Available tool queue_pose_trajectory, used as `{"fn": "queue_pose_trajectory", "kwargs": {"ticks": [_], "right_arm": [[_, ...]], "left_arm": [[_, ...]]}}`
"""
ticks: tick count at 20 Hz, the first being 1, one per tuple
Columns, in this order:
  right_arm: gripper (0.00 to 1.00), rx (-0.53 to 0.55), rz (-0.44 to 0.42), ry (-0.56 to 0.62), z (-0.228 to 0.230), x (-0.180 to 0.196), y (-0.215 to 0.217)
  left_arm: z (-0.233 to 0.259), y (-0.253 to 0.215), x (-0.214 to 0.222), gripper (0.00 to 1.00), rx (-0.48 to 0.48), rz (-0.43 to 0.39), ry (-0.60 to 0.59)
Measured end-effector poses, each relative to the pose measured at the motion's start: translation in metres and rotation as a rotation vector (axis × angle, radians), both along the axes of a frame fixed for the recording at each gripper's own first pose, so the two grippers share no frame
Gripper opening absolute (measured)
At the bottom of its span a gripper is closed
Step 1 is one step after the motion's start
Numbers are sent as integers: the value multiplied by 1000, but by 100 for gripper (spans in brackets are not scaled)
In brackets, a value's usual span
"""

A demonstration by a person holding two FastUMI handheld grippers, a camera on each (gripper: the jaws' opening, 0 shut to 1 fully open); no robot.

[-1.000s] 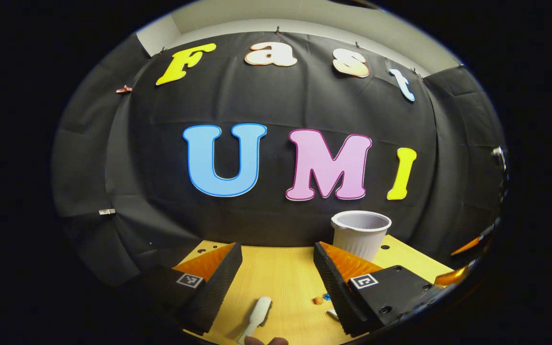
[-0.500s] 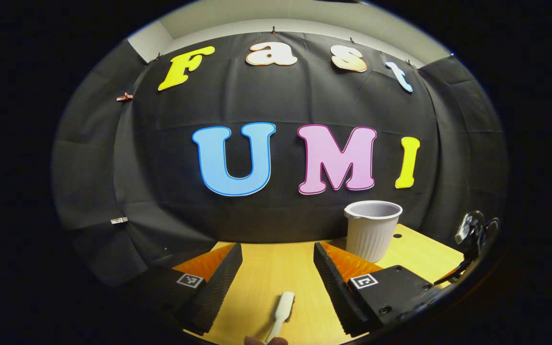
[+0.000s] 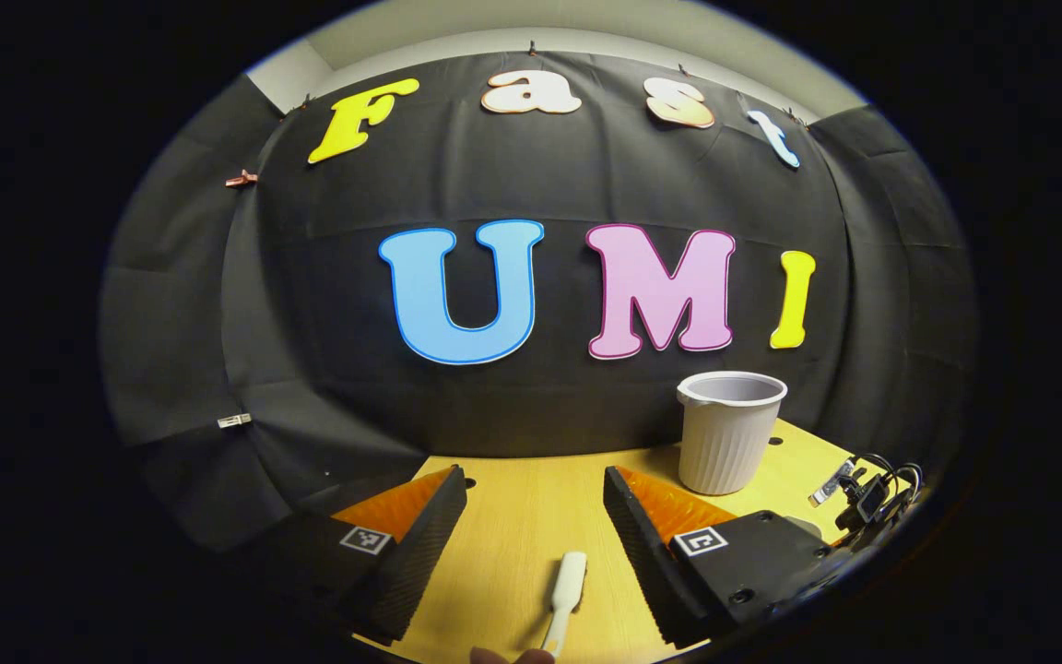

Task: Pick up the small broom and dustpan from the desktop, sweep the trash into the dustpan with the broom, and then empty the trash into the garbage bin.

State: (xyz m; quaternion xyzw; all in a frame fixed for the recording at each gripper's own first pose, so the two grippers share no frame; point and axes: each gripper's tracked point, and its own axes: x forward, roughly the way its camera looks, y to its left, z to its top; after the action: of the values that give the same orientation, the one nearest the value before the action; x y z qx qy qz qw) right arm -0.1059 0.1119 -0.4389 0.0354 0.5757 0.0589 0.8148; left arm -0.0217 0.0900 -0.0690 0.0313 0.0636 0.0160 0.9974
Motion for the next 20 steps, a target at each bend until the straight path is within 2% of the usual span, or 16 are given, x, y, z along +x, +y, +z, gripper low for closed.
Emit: {"fn": "queue_pose_trajectory", "kwargs": {"ticks": [5, 6, 8, 10, 15, 17, 19, 20], "right_arm": [[88, 46, -53, 40, -3, 11, 6], [81, 44, -44, 47, -1, 12, 4], [57, 48, -28, 41, -4, 16, 4], [40, 51, -34, 13, -2, 18, 2], [36, 54, 32, 6, -1, 18, 1], [35, 44, 115, -27, 11, 18, -2], [35, 23, 219, -58, 29, 17, -9], [35, 25, 255, -57, 36, 14, -10]], "left_arm": [[-10, 7, 8, 95, -15, 18, 20], [-14, 7, 9, 95, -23, 20, 27], [-21, 5, 12, 96, -43, 17, 44], [-29, 5, 15, 96, -60, 30, 69], [-63, 2, 23, 95, -104, 39, 179], [-93, -5, 24, 96, -120, -4, 282], [-128, -21, 18, 96, -132, -85, 436], [-148, -20, 15, 96, -122, -89, 504]]}}
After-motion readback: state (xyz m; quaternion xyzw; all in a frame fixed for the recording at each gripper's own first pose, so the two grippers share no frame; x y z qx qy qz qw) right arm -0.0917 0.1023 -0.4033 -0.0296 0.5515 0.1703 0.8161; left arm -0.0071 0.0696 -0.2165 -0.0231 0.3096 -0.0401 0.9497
